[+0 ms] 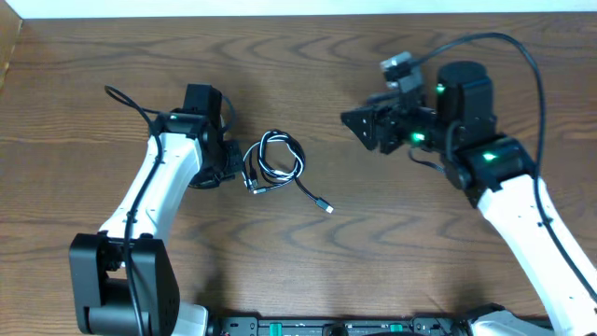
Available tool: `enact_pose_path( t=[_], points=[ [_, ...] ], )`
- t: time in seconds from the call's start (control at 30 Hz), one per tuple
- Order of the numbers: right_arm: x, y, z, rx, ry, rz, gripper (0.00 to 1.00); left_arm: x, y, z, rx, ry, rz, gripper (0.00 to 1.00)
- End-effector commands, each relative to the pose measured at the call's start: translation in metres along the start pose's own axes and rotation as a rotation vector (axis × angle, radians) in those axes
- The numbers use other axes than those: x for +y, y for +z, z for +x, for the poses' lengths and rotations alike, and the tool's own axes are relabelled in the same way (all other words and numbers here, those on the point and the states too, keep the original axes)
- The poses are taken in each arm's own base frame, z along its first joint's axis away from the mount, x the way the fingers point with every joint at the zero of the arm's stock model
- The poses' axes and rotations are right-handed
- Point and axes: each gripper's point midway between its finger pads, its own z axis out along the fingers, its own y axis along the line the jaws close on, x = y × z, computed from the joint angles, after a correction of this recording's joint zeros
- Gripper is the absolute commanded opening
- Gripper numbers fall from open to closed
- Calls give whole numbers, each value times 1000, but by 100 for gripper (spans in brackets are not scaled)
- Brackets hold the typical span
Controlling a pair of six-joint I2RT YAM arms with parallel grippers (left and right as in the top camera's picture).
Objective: Untangle cables
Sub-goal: 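Reach the right gripper over and grasp the cable loops from the right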
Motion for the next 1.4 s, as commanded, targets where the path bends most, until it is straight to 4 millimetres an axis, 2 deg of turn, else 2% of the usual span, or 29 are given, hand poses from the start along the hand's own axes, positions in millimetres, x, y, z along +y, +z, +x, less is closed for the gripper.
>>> enact_pose_path(
  t=[0.0,0.07,0.1,0.13,0.23,0.37,0.67,0.83,1.1,1.37],
  points=[
    [15,25,12,60,29,-70,1,5,7,6,15,30,-25,8],
    [9,42,25,103,53,-50,4,5,7,6,13,30,-25,8],
    [7,47,30,117,69,-41,14,5,7,5,12,30,-25,7],
    [3,56,37,140,91,-35,19,5,8,4,8,30,-23,8],
    [-5,79,54,190,141,-33,20,5,8,4,4,31,-22,8],
    [-17,100,70,224,214,-24,28,4,8,3,1,31,-21,8],
    [-31,142,112,313,269,-19,35,4,8,2,-1,31,-21,8],
    [-36,161,134,348,270,-17,34,4,8,2,-3,31,-20,8],
    [-62,179,163,381,263,111,35,4,8,2,-4,30,-20,8],
    [-57,188,170,381,236,117,35,4,8,1,-5,30,-19,8]
  ],
)
